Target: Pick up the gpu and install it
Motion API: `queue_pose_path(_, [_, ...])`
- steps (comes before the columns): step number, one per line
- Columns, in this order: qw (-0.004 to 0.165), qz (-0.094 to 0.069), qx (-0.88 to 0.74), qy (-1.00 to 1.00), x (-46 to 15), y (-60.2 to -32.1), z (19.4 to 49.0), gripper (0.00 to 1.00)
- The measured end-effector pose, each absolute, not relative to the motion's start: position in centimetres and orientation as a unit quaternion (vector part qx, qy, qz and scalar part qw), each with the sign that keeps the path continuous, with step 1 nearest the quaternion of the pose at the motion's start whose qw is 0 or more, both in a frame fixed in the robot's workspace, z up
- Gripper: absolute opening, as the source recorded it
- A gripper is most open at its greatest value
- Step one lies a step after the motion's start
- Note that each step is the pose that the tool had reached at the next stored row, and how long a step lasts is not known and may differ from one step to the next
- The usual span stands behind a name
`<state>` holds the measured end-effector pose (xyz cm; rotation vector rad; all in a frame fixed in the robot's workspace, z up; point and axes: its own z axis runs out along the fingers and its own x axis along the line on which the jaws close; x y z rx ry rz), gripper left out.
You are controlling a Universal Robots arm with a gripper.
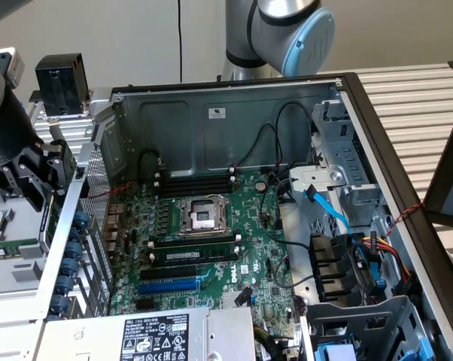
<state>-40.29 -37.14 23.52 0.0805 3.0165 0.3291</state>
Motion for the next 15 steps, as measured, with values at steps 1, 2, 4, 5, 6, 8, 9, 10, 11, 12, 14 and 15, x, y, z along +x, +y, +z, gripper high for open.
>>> queue_pose_path(1, [0.053, 0.108, 0.027, 0.992, -40.30, -37.14, 23.50, 0.50])
queue_pose_path(2, [0.053, 0.107, 0.029, 0.992, -40.30, -37.14, 23.47, 0.50])
queue_pose_path(4, [0.054, 0.106, 0.031, 0.992, -40.29, -37.14, 23.37, 0.50])
queue_pose_path(5, [0.054, 0.105, 0.032, 0.992, -40.30, -37.15, 23.32, 0.50])
queue_pose_path(6, [0.054, 0.104, 0.033, 0.993, -40.30, -37.15, 23.26, 0.50])
queue_pose_path(8, [0.054, 0.103, 0.034, 0.993, -40.30, -37.15, 23.06, 0.50])
queue_pose_path(9, [0.054, 0.102, 0.034, 0.993, -40.29, -37.15, 23.00, 0.50])
queue_pose_path(10, [0.054, 0.101, 0.034, 0.993, -40.24, -37.15, 22.99, 0.48])
queue_pose_path(11, [0.054, 0.101, 0.035, 0.993, -40.16, -37.15, 22.97, 0.48])
queue_pose_path(12, [0.054, 0.101, 0.035, 0.993, -40.12, -37.14, 22.94, 0.48])
queue_pose_path(14, [0.054, 0.100, 0.035, 0.993, -39.94, -37.15, 22.92, 0.41])
queue_pose_path(15, [0.054, 0.099, 0.035, 0.993, -39.90, -37.14, 22.88, 0.41])
